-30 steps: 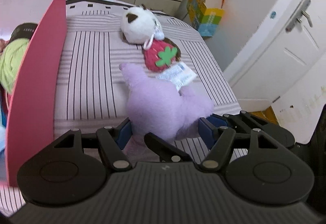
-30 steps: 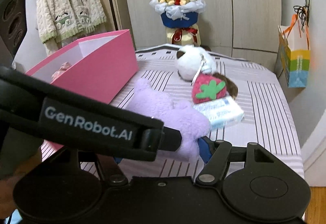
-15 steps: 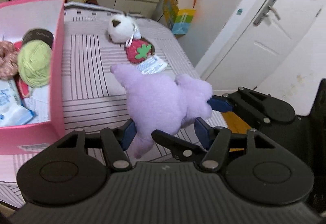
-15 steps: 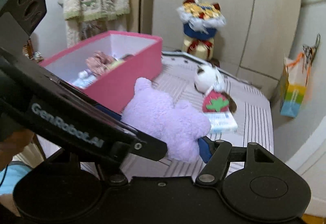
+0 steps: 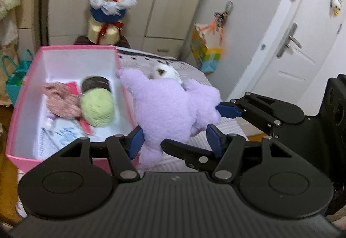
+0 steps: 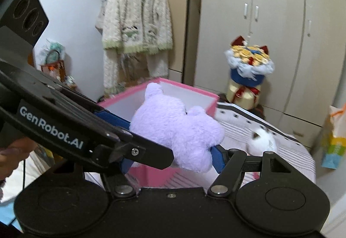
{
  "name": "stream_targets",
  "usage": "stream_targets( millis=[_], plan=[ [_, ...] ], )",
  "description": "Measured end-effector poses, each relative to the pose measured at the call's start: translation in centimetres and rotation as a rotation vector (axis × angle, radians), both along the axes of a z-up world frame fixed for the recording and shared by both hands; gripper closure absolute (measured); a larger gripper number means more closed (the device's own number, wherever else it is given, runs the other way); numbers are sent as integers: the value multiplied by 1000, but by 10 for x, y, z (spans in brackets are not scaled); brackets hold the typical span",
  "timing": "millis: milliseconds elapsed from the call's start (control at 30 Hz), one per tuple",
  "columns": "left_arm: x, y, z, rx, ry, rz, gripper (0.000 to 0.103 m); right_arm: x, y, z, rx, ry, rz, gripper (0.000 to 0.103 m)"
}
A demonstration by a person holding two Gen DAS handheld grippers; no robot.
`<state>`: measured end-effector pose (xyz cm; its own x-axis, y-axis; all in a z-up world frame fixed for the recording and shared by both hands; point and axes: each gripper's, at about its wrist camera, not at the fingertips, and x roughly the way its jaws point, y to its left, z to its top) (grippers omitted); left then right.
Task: Organize soft objects
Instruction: 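Carry the purple plush with the left tool into the pink box and release, then move the left tool to the panda plush's strawberry charm and grasp it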
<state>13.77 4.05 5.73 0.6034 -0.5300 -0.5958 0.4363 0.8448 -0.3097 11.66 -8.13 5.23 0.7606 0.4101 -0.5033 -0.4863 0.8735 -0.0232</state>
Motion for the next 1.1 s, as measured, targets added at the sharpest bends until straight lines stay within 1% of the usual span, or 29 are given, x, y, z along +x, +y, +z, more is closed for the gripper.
stream_targets(
  millis=[100, 267, 367, 700, 800, 900, 967, 1100],
  plan=[
    [11, 20, -1, -3, -2, 44, 43, 21, 16, -4, 30, 26, 30, 29],
    [39, 49, -14, -19, 48, 119, 43, 58, 42, -19, 56, 89, 74, 27],
    [54, 61, -24, -25, 79, 145, 42, 73, 51, -30, 68, 138, 82, 27],
    [83, 80, -57, -58, 165, 191, 42, 102, 71, -50, -12, 220, 112, 27],
    [84, 79, -63, -52, 171, 207, 41, 106, 75, -54, -52, 229, 101, 27],
    [83, 78, -65, -42, 173, 213, 39, 106, 72, -56, -70, 235, 78, 27],
    [78, 77, -63, -31, 154, 214, 35, 102, 67, -53, -49, 233, 90, 27],
    [62, 78, -49, -9, 104, 232, 35, 86, 48, -39, 38, 233, 123, 25]
  ],
)
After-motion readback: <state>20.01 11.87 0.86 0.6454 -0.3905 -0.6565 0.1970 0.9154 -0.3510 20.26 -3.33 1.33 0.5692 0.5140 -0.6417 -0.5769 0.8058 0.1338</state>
